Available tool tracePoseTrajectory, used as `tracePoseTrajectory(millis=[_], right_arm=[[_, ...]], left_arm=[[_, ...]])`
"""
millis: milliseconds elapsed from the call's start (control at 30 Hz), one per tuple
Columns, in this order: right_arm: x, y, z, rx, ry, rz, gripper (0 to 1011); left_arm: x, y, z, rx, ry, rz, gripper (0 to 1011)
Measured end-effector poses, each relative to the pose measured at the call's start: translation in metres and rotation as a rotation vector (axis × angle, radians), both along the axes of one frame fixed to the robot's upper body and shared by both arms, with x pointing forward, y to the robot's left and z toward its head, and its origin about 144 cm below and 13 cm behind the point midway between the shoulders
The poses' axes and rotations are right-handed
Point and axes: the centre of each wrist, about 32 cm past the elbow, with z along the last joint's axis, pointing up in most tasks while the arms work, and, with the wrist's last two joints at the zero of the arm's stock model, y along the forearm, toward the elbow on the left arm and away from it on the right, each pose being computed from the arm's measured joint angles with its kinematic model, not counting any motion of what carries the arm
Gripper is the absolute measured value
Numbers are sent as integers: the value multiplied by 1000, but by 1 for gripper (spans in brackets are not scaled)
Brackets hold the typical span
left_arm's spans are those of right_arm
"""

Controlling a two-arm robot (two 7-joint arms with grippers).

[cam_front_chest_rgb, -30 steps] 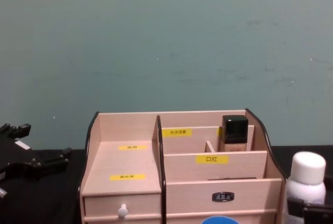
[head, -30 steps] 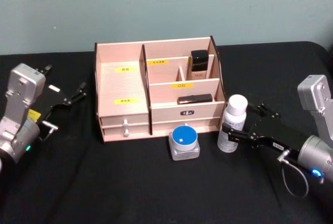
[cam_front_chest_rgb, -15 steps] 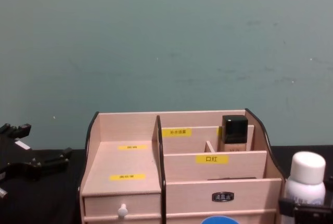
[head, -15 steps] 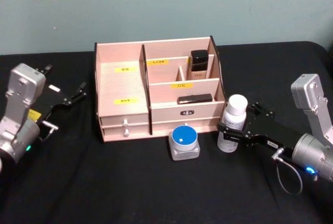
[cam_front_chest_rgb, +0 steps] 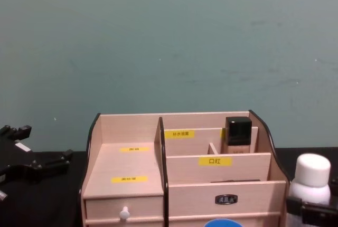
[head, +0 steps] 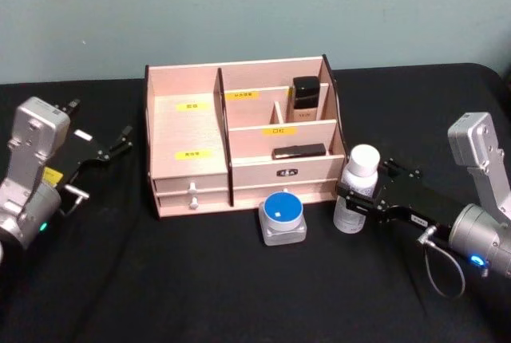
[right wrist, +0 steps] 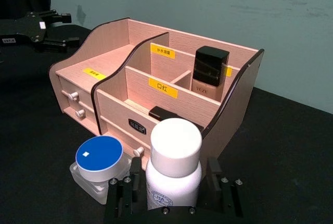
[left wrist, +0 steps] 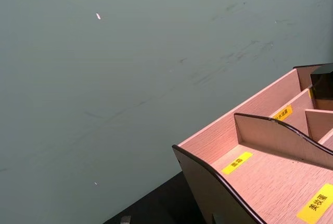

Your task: Pick up the facial cleanser and watermelon frost from the table and place them into the tiered storage box.

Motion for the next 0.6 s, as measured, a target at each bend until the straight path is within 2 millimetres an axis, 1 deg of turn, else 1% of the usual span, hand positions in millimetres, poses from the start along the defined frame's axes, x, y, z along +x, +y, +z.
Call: tracePoseTrajectory(millis=[33,67,100,167,200,267,600], right_arm=[[0,0,0,0,0,0,824],[0,0,0,0,0,0,789],[0,0,0,0,0,0,733],[0,0,0,0,0,0,693],[0,0,0,0,0,-1,634],[0,0,0,0,0,-1,606],[0,0,0,0,1,-1,601]], left_arm=[[0,0,0,0,0,0,1010],[0,0,0,0,0,0,1009],[0,0,0,0,0,0,1010],[0,0,0,0,0,0,1010],[0,0,0,0,0,0,1010],[0,0,0,0,0,0,1010],[0,0,0,0,0,0,1010]])
